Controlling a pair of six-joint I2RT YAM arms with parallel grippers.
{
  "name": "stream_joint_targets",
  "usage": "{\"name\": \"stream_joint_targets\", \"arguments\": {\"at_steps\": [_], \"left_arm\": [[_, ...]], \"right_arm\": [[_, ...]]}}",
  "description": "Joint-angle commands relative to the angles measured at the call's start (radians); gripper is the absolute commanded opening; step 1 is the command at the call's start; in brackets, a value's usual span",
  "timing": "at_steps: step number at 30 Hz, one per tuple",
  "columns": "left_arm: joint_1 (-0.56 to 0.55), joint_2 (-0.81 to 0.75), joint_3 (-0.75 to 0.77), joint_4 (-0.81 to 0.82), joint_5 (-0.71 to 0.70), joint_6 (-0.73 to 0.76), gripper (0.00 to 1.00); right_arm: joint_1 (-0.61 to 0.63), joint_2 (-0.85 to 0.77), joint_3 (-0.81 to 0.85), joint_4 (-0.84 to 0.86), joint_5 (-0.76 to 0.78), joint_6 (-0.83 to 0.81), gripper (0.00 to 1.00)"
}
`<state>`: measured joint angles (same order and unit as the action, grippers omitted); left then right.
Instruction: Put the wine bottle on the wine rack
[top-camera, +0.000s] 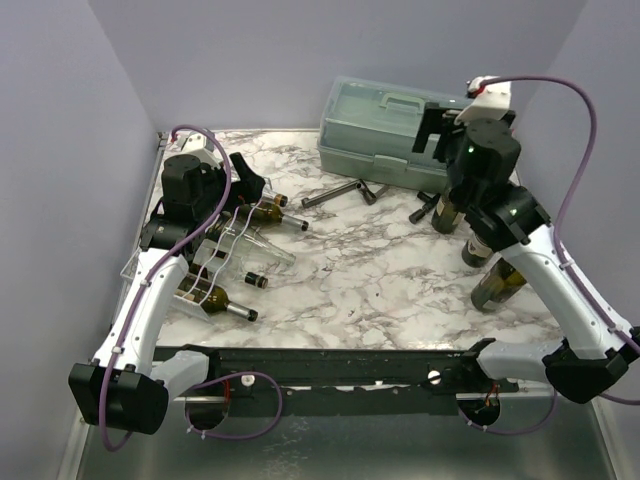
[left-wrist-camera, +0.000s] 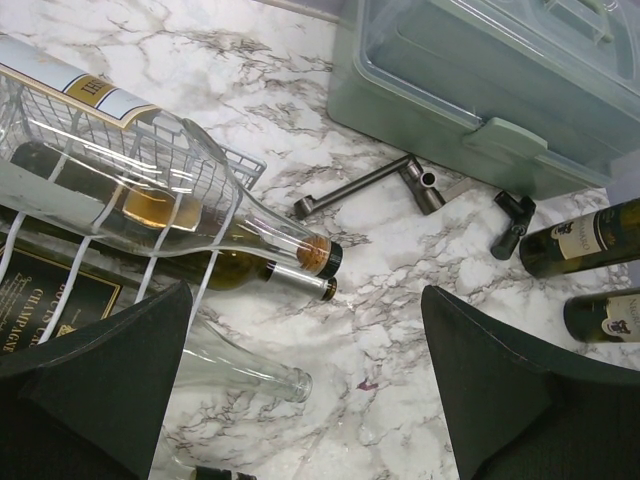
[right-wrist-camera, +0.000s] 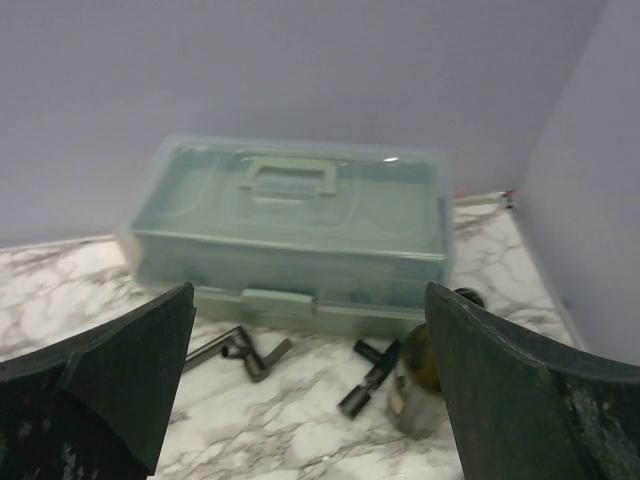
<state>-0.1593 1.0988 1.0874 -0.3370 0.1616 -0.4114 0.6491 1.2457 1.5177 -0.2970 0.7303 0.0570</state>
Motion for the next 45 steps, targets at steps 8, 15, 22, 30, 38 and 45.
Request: {"name": "stream_joint_targets", "arguments": {"at_steps": [8,15,22,30,38,45], "left_arm": [[-0.009,0.002,-0.004,0.022,0.021,-0.007,0.99],[-0.012,0.009,-0.003,0.022,0.023,-0.007,0.99],[-0.012,0.010,-0.003,0.022,0.027,-0.007,0.99],[-0.013,0.013,-0.003,0.023,0.030,-0.010,0.99],[-0.013,0.014,-0.004,0.022,0.030,-0.010,0.99],[-0.013,0.014,-0.004,0.023,0.030,-0.010,0.99]], "right_arm": [[-0.401,0.202,0.280,-0.395,-0.253,0.096,1.00],[-0.547,0.357,0.407,-0.580,-0.333,0.198,1.00],[-0.587,0.394,0.353,-0.599,-0.447,0.205,1.00],[-0.588,0.422,0.333,-0.612,-0.464,0.179,0.79],[-0.588,0.460,0.332,-0.640,-0.443,0.153,0.67],[-0.588,0.492,0.347,-0.671,-0.463,0.139,0.62]]}}
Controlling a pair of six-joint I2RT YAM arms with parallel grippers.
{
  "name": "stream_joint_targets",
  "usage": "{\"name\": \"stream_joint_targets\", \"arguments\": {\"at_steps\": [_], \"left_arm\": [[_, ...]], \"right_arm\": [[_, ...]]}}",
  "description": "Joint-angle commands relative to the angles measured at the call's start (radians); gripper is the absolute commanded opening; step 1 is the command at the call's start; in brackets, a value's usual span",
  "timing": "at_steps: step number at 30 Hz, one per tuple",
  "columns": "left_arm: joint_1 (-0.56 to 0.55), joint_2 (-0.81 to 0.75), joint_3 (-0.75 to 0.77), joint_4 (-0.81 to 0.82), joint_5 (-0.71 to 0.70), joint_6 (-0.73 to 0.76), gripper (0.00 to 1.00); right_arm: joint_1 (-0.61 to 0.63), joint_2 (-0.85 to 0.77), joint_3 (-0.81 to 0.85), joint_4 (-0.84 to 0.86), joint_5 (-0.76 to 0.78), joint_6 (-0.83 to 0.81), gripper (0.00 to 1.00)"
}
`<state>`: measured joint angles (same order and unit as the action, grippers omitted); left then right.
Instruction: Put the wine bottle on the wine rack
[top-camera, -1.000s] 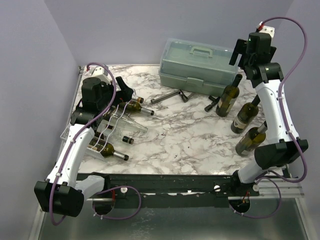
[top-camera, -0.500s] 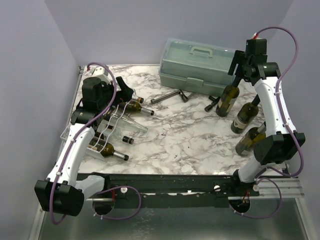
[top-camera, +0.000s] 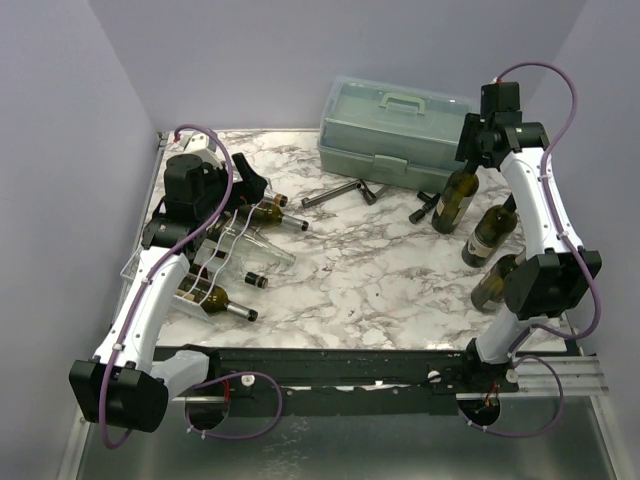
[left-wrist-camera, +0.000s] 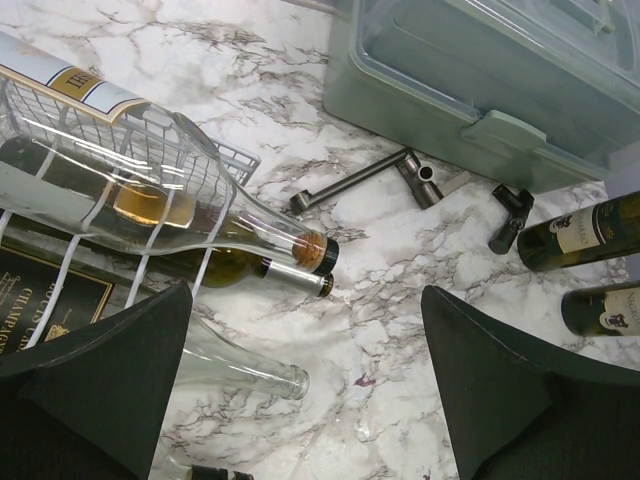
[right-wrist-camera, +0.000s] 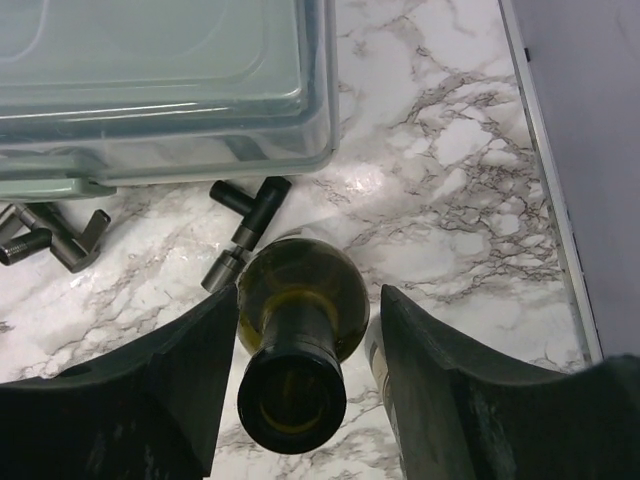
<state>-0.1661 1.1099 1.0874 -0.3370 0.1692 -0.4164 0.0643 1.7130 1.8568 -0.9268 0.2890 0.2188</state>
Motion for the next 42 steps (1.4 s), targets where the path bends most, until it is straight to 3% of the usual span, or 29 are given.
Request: {"name": "stream_joint_targets", "arguments": {"at_steps": [1,11,15,22,42], "left_arm": [[-0.008,0.004,-0.004,0.022,0.023,-0.005,0.99],[-0.009,0.004,-0.004,0.023,0.023,-0.005,0.99],[-0.009,0.003,-0.004,0.023,0.023,-0.005,0.99],[-0.009,0.004,-0.003,0.023,0.026,-0.007,0.99],[-0.009,-0.007,-0.003,0.024,0.026,-0.008,0.99]], "right_arm": [[-0.003,0.032,0.014,-0.046,-0.024,-0.024,0.59],[-0.003,0.060,0.018,-0.051,-0.061,-0.027,0.45],[-0.003,0.047,0.016,-0.046,-0.093,-0.022,0.33],[-0.001,0.009,-0.010,-0.039,-0.188,-0.012,0.01],[0.045,-0.194,-0.295,0.134,-0.677,0.122,0.01]]}}
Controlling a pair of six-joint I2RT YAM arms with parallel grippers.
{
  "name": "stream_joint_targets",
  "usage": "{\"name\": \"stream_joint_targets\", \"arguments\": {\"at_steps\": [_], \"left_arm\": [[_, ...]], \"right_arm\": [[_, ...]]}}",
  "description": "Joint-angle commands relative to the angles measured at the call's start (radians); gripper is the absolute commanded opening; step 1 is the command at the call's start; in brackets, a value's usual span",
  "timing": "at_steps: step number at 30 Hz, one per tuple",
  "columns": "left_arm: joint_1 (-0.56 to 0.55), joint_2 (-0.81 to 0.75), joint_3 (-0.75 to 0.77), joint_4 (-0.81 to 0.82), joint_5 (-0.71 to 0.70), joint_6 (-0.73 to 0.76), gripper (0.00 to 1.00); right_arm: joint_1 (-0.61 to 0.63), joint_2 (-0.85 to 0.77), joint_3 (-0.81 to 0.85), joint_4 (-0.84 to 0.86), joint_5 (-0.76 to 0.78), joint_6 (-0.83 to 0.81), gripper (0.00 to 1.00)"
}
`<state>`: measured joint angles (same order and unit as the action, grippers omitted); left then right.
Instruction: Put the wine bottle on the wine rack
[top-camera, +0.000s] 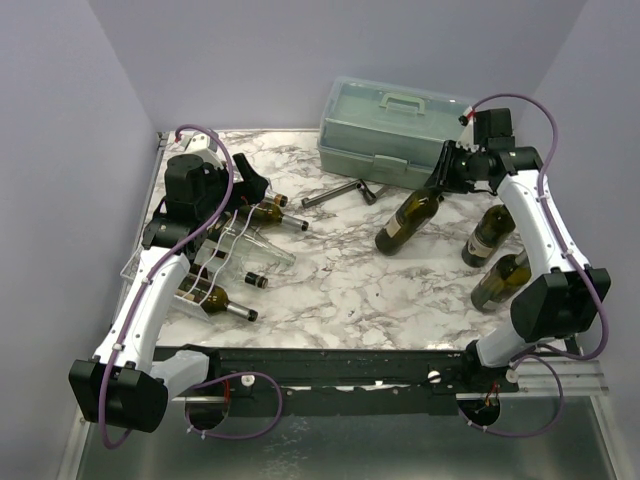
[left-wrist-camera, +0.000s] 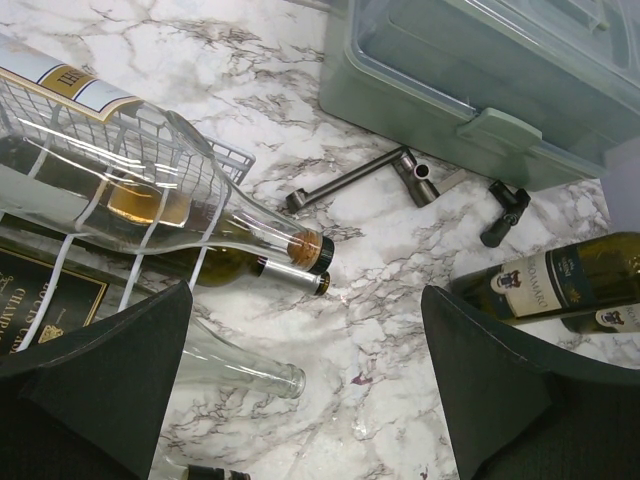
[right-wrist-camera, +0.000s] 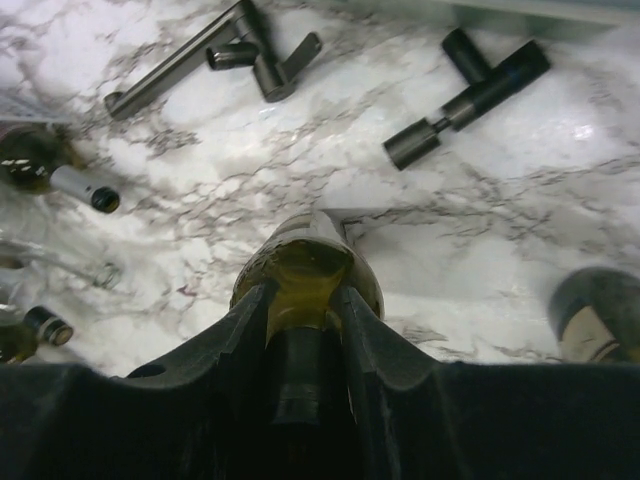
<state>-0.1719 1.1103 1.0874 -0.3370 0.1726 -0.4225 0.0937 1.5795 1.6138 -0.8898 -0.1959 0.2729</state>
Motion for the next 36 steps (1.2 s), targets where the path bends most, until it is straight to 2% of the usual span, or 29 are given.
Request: {"name": "stream_joint_targets", "arguments": {"at_steps": [1,5,11,16,22,36], "left_arm": [[-0.003,-0.008,-0.003,0.024,0.022,-0.001,0.99],[-0.003,-0.009,-0.002,0.024,0.022,-0.001,0.99],[-0.003,-0.018,-0.003,0.024,0.018,0.000,0.99],[-0.003,-0.023,-0.003,0.023,0.017,-0.001,0.99],[-0.003,-0.031,-0.003,0.024,0.014,0.001,0.99],[-0.003,-0.050,-0.004,0.023,-0.007,0.011,0.99]], "right_arm": [[0.020,-0.066,-0.070,0.109,-0.223,0.085,0.01],[0.032,-0.085,-0.124,0.141,-0.327,0.138,0.01],[0.032,-0.171,-0.304,0.302,-0.436,0.292,0.01],[0.033,-0.215,-0.453,0.481,-0.572,0.464,0.01],[0.048,-0.251,-0.628,0.719,-0.636,0.689,0.01],[0.268,-0.257,-0.823,1.183,-0.500,1.164,0.01]]}}
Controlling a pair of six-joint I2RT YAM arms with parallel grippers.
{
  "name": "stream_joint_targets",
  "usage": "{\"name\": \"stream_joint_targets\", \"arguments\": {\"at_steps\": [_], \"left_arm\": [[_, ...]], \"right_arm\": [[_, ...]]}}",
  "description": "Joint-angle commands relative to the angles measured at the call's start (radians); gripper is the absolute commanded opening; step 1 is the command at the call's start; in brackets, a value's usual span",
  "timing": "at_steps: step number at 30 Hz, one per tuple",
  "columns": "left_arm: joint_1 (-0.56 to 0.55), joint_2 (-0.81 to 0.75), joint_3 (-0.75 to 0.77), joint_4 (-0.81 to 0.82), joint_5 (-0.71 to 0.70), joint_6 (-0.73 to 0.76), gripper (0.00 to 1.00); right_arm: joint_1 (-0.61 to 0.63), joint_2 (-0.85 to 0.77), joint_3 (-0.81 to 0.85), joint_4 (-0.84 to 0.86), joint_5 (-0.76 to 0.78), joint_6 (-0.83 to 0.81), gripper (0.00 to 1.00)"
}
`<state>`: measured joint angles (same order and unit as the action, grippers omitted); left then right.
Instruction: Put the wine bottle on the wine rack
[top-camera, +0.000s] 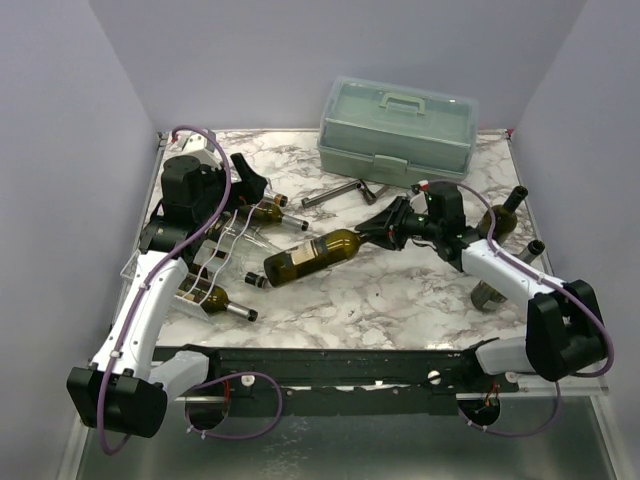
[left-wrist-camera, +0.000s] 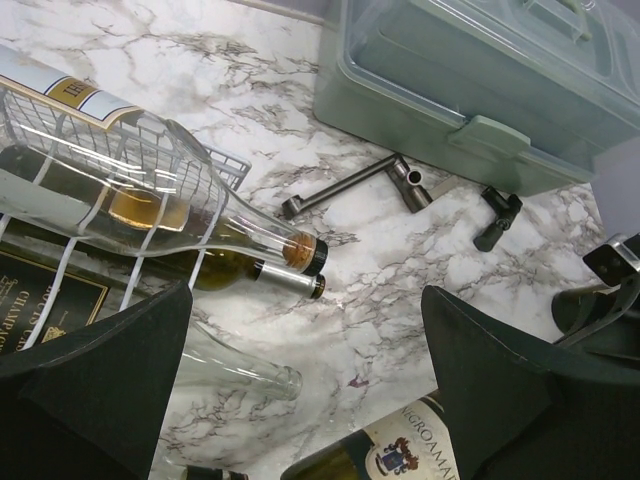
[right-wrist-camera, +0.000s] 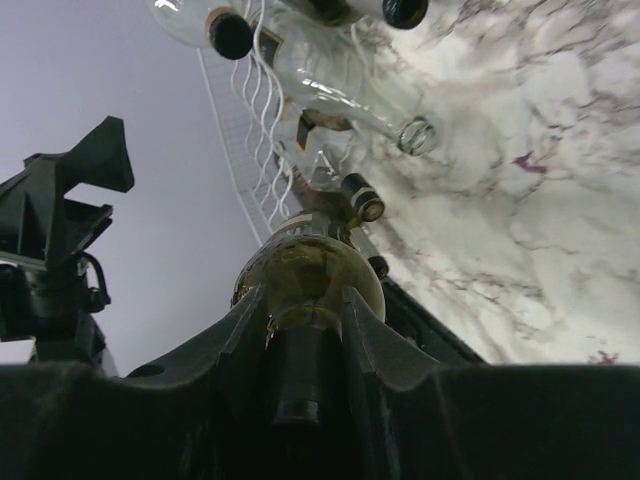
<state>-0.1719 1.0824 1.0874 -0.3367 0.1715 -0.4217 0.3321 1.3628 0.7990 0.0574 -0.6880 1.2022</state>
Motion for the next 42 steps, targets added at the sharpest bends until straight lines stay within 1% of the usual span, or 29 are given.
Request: {"name": "stream_joint_targets", "arguments": {"at_steps": [1,6,9,12,18,21,25,28,31,35,39,42], "left_arm": [[-0.003,-0.025,-0.004,0.022,-0.006,0.012,0.99],[0.007,-0.047,-0.001,0.016,-0.049,0.043,0.99],[0.021,-0.066,-0.001,0.010,-0.084,0.060,0.99],[0.023,-0.077,-0.002,0.010,-0.095,0.064,0.99],[0.023,-0.080,-0.003,0.008,-0.107,0.073,0.99],[0.024,-0.087,-0.003,0.007,-0.127,0.084,0.99],[0.025,-0.093,-0.004,0.004,-0.155,0.102,0.99],[0.024,-0.095,-0.004,0.003,-0.164,0.116,0.99],[0.026,-0.093,-0.004,0.001,-0.192,0.122,0.99],[0.031,-0.095,-0.003,0.001,-0.189,0.124,0.99],[0.034,-0.098,-0.003,0.001,-0.186,0.124,0.99],[0.037,-0.098,-0.001,-0.001,-0.184,0.125,0.99]], "right_arm": [[0.038,-0.038,-0.009,0.254,-0.001,0.253,0.01],[0.111,-0.009,0.010,0.303,0.065,0.328,0.01],[0.191,0.004,0.006,0.350,0.165,0.389,0.01],[0.280,0.033,-0.015,0.453,0.262,0.464,0.01],[0.446,0.148,-0.008,0.668,0.435,0.588,0.01],[0.543,0.193,0.004,0.761,0.576,0.621,0.01],[0.646,0.291,0.029,0.913,0.736,0.670,0.01],[0.700,0.367,0.073,1.001,0.809,0.692,0.01],[0.741,0.422,0.106,1.034,0.892,0.711,0.01],[0.782,0.469,0.158,1.036,0.982,0.710,0.01],[0.808,0.523,0.216,1.006,1.012,0.735,0.01],[0.826,0.553,0.258,0.990,1.032,0.708,0.01]]}}
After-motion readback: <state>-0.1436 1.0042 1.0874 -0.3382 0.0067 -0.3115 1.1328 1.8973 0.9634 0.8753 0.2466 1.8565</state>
